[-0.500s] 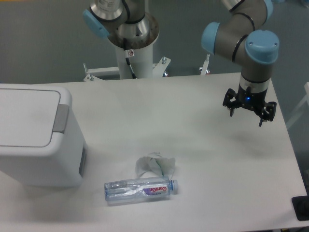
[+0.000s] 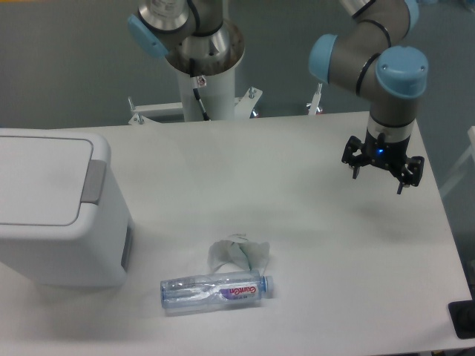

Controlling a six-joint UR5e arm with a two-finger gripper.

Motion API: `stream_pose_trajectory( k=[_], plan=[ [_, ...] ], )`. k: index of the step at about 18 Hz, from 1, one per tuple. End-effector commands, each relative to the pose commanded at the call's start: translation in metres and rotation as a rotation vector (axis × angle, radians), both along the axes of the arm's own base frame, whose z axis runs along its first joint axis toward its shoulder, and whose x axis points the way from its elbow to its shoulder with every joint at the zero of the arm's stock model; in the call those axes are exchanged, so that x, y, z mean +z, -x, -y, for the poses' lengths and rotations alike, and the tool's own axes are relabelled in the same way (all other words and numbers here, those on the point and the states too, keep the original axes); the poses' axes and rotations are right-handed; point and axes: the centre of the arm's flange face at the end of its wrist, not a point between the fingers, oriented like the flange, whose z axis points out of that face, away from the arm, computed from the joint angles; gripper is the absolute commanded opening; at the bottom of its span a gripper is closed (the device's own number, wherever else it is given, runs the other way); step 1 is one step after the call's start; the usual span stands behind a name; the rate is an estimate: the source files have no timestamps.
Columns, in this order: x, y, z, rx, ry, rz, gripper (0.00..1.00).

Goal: Open the trash can

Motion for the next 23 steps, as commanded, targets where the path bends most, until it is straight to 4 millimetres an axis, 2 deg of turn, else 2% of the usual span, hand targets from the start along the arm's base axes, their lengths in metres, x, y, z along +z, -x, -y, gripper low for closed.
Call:
stream_pose_trajectory(
  k=[3,5,6,8,10,15,23],
  plan=[
    [-0.007,-0.019,-0.013,-0.03,-0.069,0.027,1.0],
    [0.005,-0.035,-0.016,-0.015,-0.13,0.015,1.0],
    [0.008,-0.042,-0.025,-0.008,-0.177,0.033,1.0],
    [0.036,-0.057,-0.037,0.038,-0.289,0.048,1.0],
    [0.056,-0.075,-0.057,0.104,-0.39,0.094,1.0],
    [0.085,-0.117,-0.108,0.188,-0.472,0.159,1.0],
    [0.139,-0.204,-0.153,0.264,-0.55,0.217,1.0]
  ],
)
